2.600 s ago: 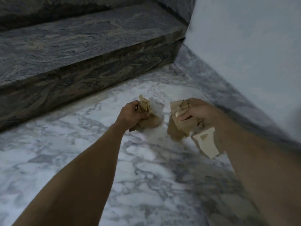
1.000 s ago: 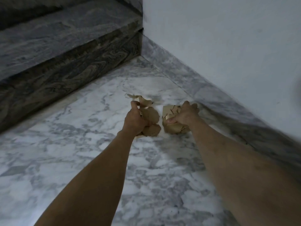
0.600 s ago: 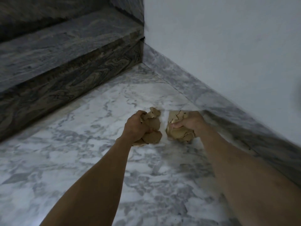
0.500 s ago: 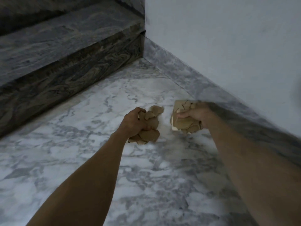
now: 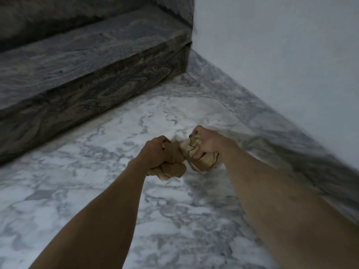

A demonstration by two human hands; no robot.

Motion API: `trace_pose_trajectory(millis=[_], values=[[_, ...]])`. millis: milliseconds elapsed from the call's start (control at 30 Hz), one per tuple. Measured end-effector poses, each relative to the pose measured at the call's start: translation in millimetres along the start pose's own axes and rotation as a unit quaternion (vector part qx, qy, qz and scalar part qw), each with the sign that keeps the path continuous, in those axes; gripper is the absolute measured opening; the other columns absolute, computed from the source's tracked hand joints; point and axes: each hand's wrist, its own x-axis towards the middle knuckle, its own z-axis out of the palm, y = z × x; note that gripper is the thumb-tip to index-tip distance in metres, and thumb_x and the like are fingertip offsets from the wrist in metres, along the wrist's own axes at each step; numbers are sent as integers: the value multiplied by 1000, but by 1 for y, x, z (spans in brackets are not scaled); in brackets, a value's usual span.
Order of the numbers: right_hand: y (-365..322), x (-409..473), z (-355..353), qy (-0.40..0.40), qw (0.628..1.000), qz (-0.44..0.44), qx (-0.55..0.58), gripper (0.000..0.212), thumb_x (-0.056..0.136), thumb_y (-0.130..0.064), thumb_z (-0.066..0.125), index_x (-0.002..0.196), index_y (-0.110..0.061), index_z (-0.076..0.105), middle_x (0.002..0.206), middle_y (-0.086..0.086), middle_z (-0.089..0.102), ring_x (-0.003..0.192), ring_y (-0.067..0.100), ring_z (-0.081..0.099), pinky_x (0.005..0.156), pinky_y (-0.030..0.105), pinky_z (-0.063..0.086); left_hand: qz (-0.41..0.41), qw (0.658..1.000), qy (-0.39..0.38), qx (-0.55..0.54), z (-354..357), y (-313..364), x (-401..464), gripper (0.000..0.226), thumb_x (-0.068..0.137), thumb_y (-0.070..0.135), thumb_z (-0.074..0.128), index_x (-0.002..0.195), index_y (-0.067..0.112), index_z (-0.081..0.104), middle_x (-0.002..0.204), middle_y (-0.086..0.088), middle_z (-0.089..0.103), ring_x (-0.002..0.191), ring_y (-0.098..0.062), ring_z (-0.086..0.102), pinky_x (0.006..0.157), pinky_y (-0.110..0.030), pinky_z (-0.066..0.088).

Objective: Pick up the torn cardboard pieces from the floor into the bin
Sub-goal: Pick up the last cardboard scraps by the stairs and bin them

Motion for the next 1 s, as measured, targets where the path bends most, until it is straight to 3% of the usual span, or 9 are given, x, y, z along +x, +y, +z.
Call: trace_pose_trajectory(millis=[167,300,400,533,633,733,800,867,1000], values=[[9,0,13,44,999,28,7,86,63,-32,94,131,-14,45,139,9,31,125,29,44,99,37,46,-21,999,-9,-29,2,-5,0,36,89,21,72,124,20,62,124,-7,62,108,-25,59,78,-26,44],[12,-4,15,62,997,40,36,87,57,-36,96,128,-17,48,132,4,52,118,25,51,94,34,47,-16,997,-1,-70,3,-6,-2,55,83,13,77,133,26,58,114,-4,57,103,-23,57,79,-26,44],[19,-7,17,69,986,64,135,91,57,-29,97,133,-15,49,133,1,55,120,24,53,99,35,47,-11,993,27,-116,8,-8,-2,49,87,4,65,130,27,63,112,-6,62,107,-26,61,87,-32,51],[34,-11,13,142,915,97,365,58,60,-15,96,109,-14,65,114,5,70,103,24,67,95,41,55,-39,966,101,-233,15,-10,-3,29,84,20,79,112,22,72,117,-1,67,110,-20,63,95,-37,55],[29,-13,13,186,920,96,330,48,64,-21,94,103,-18,65,106,2,71,98,25,68,93,46,56,-48,957,136,-250,22,1,-3,28,86,31,78,111,22,70,116,-2,66,105,-21,64,93,-39,56],[7,-18,18,216,952,97,193,48,74,-30,85,112,-20,59,105,-3,63,99,23,62,91,39,53,-58,959,86,-263,28,17,0,28,88,32,73,114,23,67,114,-5,69,100,-23,67,88,-39,59],[-5,-19,18,234,954,116,150,42,80,-26,78,115,-21,56,112,4,64,104,29,61,82,35,49,-99,937,41,-333,28,26,2,28,90,18,69,118,19,64,114,-12,70,94,-23,69,80,-36,59],[-8,-18,16,231,947,134,177,41,81,-24,76,115,-19,54,117,5,64,107,31,61,81,35,48,-123,914,-8,-387,24,28,1,42,88,2,64,128,13,56,118,-16,68,95,-24,68,74,-34,57],[-6,-20,12,159,948,129,244,62,75,-26,82,126,-16,50,126,8,60,112,29,59,97,43,51,-107,919,-45,-376,21,25,-5,83,87,-11,65,153,15,22,112,-8,61,94,-22,64,71,-32,56]])
